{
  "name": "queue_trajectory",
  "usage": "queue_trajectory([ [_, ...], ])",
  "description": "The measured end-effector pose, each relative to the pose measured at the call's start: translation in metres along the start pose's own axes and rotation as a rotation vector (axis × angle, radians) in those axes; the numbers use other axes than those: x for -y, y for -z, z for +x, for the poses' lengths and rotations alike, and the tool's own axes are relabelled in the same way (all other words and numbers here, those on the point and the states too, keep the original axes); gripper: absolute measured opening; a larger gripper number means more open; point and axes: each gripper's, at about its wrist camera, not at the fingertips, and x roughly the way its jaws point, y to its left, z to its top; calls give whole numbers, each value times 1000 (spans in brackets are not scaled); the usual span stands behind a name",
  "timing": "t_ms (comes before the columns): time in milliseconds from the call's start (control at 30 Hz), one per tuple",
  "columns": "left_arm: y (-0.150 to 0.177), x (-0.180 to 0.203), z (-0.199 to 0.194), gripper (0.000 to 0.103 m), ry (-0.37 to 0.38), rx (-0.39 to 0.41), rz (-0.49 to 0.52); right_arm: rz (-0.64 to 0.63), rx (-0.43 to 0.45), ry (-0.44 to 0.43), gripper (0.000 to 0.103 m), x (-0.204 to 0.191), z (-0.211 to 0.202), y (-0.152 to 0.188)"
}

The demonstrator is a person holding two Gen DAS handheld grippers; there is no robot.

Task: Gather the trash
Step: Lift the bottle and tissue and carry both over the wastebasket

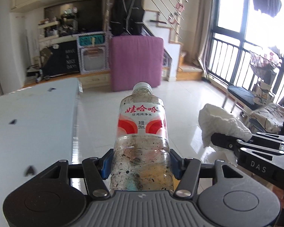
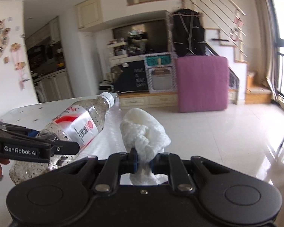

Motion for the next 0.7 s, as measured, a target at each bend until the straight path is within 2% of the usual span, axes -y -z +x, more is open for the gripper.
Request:
queue_trajectory([
  [267,3,30,60,59,60,-72,28,85,-46,49,13,45,21,20],
  [500,13,39,111,60,83,-161,42,125,-127,100,13,71,46,41],
  [600,27,35,134,60,94,-241,44,155,-169,125,13,82,57,51],
  [700,44,30,160,60,102,-358,39,164,-224,140,13,88,68,61],
])
